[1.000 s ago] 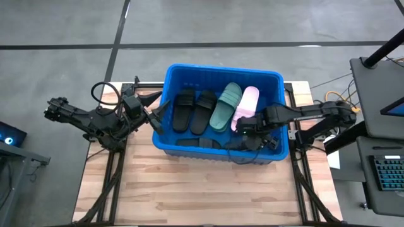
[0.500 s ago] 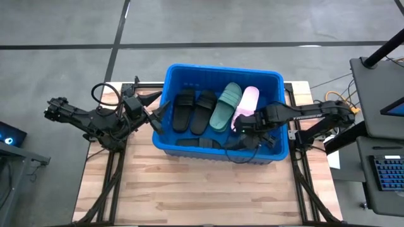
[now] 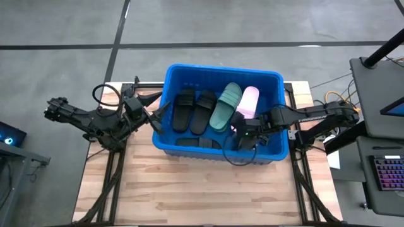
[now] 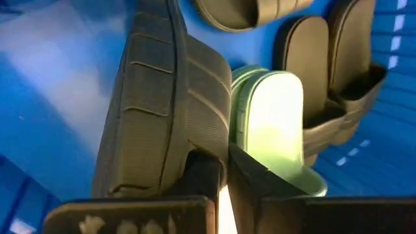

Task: Pick and place slides into bin
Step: Put the black slide into the blue bin

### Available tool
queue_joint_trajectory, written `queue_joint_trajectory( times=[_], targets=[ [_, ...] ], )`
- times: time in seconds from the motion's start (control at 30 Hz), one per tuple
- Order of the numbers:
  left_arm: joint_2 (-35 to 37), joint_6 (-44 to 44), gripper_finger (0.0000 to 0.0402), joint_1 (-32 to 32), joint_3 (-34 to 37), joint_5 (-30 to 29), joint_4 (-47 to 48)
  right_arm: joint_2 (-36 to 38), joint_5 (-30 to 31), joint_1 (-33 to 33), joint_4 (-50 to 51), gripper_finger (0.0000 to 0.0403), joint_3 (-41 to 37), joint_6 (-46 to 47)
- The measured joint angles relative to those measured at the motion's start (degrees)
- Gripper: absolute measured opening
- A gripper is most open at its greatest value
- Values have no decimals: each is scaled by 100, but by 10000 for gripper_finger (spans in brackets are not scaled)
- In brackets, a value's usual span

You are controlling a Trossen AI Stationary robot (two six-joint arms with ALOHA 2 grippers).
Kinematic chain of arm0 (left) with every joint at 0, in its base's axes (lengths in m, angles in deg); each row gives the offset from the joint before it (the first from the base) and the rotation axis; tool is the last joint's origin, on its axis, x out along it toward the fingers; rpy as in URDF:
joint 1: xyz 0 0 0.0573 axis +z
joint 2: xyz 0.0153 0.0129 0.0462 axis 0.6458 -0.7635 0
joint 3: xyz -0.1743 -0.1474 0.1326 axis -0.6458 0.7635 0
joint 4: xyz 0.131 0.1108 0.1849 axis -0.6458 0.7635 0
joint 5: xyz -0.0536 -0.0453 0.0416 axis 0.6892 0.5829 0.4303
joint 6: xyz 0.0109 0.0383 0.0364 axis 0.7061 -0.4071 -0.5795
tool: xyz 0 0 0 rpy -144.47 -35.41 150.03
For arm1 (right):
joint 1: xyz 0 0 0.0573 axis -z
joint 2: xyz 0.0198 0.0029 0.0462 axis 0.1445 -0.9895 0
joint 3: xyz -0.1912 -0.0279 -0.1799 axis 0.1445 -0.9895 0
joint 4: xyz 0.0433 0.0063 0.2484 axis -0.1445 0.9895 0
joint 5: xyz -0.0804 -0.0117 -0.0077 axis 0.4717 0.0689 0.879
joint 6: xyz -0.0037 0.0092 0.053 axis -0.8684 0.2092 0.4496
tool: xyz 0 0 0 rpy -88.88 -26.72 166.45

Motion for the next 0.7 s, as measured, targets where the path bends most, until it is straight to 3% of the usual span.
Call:
queue_joint_trajectory(
  times=[0.7],
  targets=[
    [91,0,206,0,0,-2,134,581,19,43,-1003,9,-50,579]
  ],
)
